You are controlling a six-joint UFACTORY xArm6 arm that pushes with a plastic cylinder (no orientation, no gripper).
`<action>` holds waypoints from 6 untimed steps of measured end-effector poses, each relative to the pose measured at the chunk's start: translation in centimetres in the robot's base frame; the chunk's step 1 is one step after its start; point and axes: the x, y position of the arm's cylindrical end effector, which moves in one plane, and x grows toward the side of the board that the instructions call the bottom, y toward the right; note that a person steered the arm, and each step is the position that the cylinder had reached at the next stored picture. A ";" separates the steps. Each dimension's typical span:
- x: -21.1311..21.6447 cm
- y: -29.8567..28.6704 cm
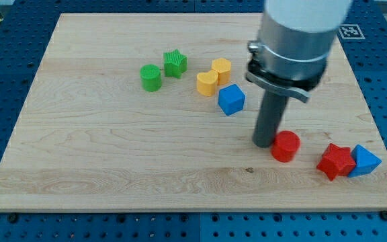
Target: Point at the blue cube
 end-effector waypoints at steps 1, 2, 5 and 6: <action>0.8 1.9; 0.2 -0.2; -8.5 -12.6; -8.7 -8.3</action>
